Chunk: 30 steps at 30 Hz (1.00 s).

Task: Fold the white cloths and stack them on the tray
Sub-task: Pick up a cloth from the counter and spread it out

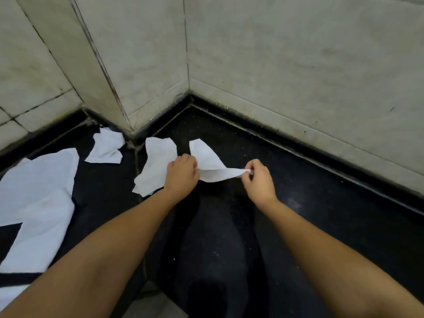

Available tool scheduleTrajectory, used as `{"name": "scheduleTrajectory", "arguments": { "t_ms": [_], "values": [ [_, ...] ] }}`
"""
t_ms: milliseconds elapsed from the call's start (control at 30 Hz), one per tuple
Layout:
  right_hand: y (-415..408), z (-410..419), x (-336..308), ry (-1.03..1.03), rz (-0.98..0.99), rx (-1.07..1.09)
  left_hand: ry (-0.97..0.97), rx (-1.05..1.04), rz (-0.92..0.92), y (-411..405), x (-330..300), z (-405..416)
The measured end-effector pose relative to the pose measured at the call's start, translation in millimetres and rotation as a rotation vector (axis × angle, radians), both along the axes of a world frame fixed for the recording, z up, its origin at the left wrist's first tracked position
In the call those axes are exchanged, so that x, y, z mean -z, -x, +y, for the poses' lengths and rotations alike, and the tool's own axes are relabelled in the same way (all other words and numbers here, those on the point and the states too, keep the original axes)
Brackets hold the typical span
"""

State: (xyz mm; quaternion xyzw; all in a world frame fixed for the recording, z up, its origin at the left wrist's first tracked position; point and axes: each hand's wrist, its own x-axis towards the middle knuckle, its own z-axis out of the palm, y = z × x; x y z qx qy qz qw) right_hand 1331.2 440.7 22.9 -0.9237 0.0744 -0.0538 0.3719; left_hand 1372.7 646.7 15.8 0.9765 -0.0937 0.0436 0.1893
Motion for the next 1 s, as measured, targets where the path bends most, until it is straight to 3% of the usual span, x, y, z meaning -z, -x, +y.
{"name": "scheduleTrajectory", "arguments": {
  "t_ms": [133,233,367,500,667,867,1000],
  "values": [
    [16.9,-18.0,-37.4,-0.101,-0.123,-0.048,0.427,-0.108,0.079,22.7,-40.2,-12.3],
    [36.5,-34.3,-57.7,-0.124,-0.124,-0.088,0.577,-0.163,0.017,44.3,-63.5,-20.8],
    [64.2,-56.9,-78.3,-0.213,-0.081,-0.081,0.558,-0.202,0.000,73.5,-83.0,-23.2],
    [77.9,-67.9,-97.1,-0.438,-0.096,0.029,0.450,-0.139,0.001,101.3,-91.8,-21.5],
    [87.0,-79.2,-104.9,-0.501,-0.089,0.046,0.535,-0.203,0.008,115.7,-97.2,-22.6],
    [104.6,-97.8,-107.7,-0.635,-0.081,0.087,1.082,-0.290,0.216,129.7,-99.1,-30.4],
    [126.5,-104.5,-95.7,-0.781,-0.041,0.062,1.304,-0.290,0.320,155.2,-93.4,-38.5]
  ]
}}
